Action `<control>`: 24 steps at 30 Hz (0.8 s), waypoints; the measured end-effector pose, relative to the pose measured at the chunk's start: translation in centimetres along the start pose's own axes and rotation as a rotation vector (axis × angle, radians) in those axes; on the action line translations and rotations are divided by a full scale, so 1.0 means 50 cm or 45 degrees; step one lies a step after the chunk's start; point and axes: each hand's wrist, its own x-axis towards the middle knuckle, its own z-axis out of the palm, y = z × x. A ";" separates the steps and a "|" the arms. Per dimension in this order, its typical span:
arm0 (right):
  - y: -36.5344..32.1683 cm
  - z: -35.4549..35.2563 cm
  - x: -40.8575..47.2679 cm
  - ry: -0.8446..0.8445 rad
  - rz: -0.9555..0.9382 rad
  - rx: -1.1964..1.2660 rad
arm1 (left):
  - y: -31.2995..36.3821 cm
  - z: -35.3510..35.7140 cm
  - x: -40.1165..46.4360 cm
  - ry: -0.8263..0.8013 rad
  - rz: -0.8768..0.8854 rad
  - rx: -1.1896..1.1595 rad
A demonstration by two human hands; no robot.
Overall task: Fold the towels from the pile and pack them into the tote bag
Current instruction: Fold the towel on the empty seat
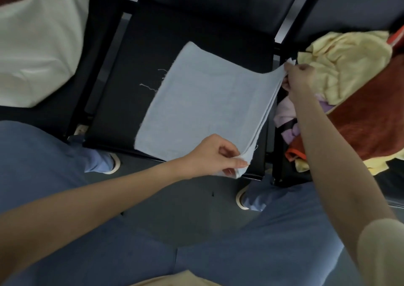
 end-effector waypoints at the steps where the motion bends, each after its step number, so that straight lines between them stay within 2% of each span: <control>1: -0.013 0.010 -0.008 -0.017 -0.030 0.053 | 0.004 -0.005 -0.007 0.004 -0.010 -0.012; 5: -0.067 0.091 -0.040 -0.022 -0.144 0.099 | 0.002 -0.050 -0.050 0.052 -0.096 -0.083; 9: -0.104 0.204 -0.075 -0.048 -0.302 -0.012 | -0.023 -0.120 -0.093 0.175 -0.151 -0.165; 14: -0.111 0.336 -0.109 -0.020 -0.338 -0.109 | -0.062 -0.195 -0.123 0.359 -0.180 -0.184; 20: -0.094 0.459 -0.133 -0.094 -0.357 -0.211 | -0.099 -0.258 -0.131 0.501 -0.263 -0.266; 22: -0.084 0.484 -0.139 -0.128 -0.350 -0.250 | -0.119 -0.266 -0.125 0.568 -0.329 -0.222; 24: -0.066 0.503 -0.144 -0.188 -0.311 -0.270 | -0.141 -0.276 -0.121 0.619 -0.373 0.002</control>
